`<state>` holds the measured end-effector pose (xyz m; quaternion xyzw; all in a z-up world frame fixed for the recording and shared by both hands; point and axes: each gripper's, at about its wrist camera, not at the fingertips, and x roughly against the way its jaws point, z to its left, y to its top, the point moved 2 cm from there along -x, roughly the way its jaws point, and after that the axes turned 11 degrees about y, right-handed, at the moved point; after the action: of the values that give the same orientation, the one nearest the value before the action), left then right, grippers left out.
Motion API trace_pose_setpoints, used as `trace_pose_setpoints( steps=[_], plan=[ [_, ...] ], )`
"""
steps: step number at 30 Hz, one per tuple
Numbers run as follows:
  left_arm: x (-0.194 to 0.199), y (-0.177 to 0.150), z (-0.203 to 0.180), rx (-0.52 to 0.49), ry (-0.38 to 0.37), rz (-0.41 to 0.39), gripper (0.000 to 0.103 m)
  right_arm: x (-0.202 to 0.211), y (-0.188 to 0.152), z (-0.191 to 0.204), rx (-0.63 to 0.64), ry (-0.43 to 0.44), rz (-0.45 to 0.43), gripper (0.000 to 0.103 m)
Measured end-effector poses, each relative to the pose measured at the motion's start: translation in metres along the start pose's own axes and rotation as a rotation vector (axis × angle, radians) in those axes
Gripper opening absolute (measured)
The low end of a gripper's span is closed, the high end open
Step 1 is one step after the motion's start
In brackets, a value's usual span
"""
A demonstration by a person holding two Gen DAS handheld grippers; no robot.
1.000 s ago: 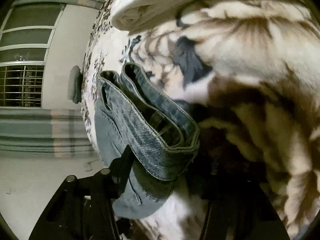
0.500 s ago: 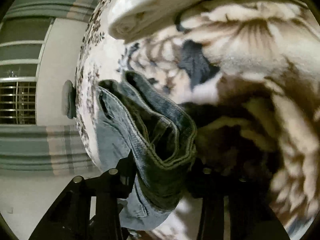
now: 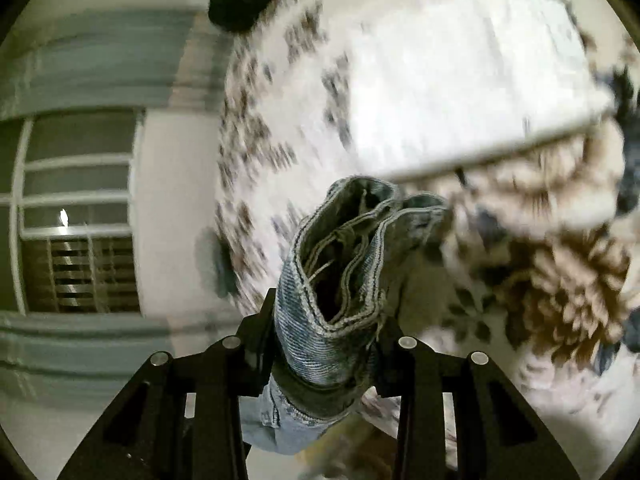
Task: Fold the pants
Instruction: 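Lay the folded shorts flat and open both tools to release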
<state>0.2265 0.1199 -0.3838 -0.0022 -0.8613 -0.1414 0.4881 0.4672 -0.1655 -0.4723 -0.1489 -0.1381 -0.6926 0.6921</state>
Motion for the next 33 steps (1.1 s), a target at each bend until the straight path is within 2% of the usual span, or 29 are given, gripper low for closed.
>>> trace_pose_setpoints(
  steps=[4,6,9,11,13,14,16,18,20,23,29,31,32,33],
  plan=[
    [-0.029,0.038,-0.08,-0.094,-0.144,0.029,0.027,0.045,0.051,0.038,0.006,0.043,-0.164,0.039],
    [-0.054,0.051,-0.126,-0.149,-0.214,0.055,0.027,0.071,0.082,0.054,0.028,0.05,-0.284,0.039],
    [-0.103,0.057,-0.185,-0.247,-0.285,0.093,0.027,0.098,0.118,0.052,0.032,0.052,-0.422,0.039],
    [-0.148,0.05,-0.211,-0.312,-0.297,0.143,0.027,0.108,0.133,0.035,0.039,0.01,-0.5,0.039],
    [-0.203,0.034,-0.219,-0.399,-0.247,0.199,0.027,0.112,0.14,0.007,0.019,-0.009,-0.544,0.039],
    [-0.223,0.029,-0.216,-0.423,-0.226,0.22,0.027,0.108,0.141,-0.02,-0.003,-0.054,-0.561,0.039],
    [-0.266,0.011,-0.198,-0.473,-0.15,0.274,0.028,0.099,0.137,-0.058,-0.066,-0.066,-0.563,0.039],
    [-0.294,0.001,-0.175,-0.47,-0.091,0.321,0.028,0.086,0.127,-0.101,-0.143,-0.09,-0.563,0.04],
    [-0.306,-0.003,-0.157,-0.447,-0.087,0.349,0.028,0.082,0.118,-0.12,-0.171,-0.094,-0.578,0.04],
    [-0.304,-0.008,-0.151,-0.479,-0.094,0.35,0.029,0.081,0.11,-0.134,-0.209,-0.067,-0.586,0.042],
    [-0.292,-0.007,-0.165,-0.586,-0.05,0.399,0.036,0.077,0.109,-0.148,-0.252,-0.161,-0.514,0.058],
    [-0.277,-0.006,-0.172,-0.669,-0.007,0.36,0.042,0.078,0.106,-0.144,-0.227,-0.232,-0.51,0.064],
    [-0.271,-0.005,-0.173,-0.711,0.02,0.329,0.051,0.078,0.105,-0.137,-0.202,-0.293,-0.502,0.065],
    [-0.263,-0.006,-0.176,-0.765,0.052,0.294,0.067,0.078,0.103,-0.126,-0.169,-0.353,-0.492,0.066]
  ],
)
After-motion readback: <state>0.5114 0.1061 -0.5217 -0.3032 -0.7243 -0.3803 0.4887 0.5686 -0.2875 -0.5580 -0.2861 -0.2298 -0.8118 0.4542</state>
